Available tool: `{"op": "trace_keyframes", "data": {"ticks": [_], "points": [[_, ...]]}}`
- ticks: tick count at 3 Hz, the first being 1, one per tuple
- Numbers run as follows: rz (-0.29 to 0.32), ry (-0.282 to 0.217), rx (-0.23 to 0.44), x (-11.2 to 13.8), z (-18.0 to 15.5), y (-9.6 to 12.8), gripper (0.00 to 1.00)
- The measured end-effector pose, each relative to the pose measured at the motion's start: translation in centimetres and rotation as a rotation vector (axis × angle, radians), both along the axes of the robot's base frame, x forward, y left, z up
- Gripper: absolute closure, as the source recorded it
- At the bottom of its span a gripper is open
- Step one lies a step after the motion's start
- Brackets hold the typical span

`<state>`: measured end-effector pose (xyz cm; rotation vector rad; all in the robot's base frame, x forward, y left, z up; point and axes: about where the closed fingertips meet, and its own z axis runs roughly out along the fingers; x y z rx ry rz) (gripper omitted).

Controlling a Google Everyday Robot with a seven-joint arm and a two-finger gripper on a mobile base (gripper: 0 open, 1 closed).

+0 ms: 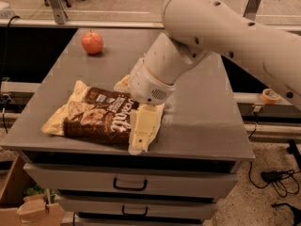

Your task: Move brown chip bag near apple

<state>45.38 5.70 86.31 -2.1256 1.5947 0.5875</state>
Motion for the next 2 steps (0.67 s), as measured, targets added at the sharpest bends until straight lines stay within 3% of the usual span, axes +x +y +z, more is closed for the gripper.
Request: {"op": "trace_keyframes", "data": {"ticks": [1,2], "points": [[0.014,0.017,0.013,0.16,-1.18,1.32,0.16],[0.007,0.029,0.021,0.39,-1.57,1.51,0.39]]}}
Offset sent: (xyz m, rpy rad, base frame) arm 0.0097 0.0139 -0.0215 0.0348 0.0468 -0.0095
